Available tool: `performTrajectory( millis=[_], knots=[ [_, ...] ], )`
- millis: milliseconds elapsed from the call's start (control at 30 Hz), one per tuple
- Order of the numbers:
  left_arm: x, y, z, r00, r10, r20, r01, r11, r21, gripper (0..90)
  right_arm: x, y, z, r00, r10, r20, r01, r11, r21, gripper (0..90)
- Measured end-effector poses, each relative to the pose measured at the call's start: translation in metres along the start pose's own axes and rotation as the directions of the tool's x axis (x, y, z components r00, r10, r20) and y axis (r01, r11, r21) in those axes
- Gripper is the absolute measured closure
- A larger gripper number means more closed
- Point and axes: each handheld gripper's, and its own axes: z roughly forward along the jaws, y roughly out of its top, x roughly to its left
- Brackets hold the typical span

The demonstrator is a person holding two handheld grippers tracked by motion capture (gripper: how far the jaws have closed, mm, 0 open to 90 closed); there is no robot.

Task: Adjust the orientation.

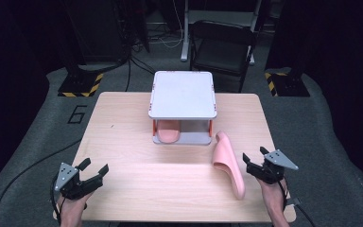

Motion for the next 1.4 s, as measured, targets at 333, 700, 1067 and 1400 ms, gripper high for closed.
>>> performTrajectory(
  millis=[333,700,1067,1400],
  knots=[
    [-0.001,0.001,-0.001,1.0,0.006,0.001,-0.006,1.0,0.006,20.7,0.047,0.013,0.009,0.9732,-0.198,-0.117,0.2,0.98,0.008,25.3],
    [0.003,0.0,-0.001,1.0,0.0,-0.007,0.0,1.0,0.005,20.7,-0.016,0.001,-0.008,0.9982,-0.058,0.013,0.058,0.998,0.025,33.3],
    [0.001,-0.002,0.002,1.0,0.003,0.0,-0.003,1.0,0.007,20.8,-0.059,-0.032,-0.003,0.9951,0.067,0.073,-0.074,0.993,0.092,37.7],
    [0.002,-0.002,0.0,1.0,-0.005,-0.007,0.005,1.0,0.003,20.9,-0.059,-0.03,-0.011,0.9969,0.059,0.053,-0.061,0.997,0.053,34.5]
  ],
)
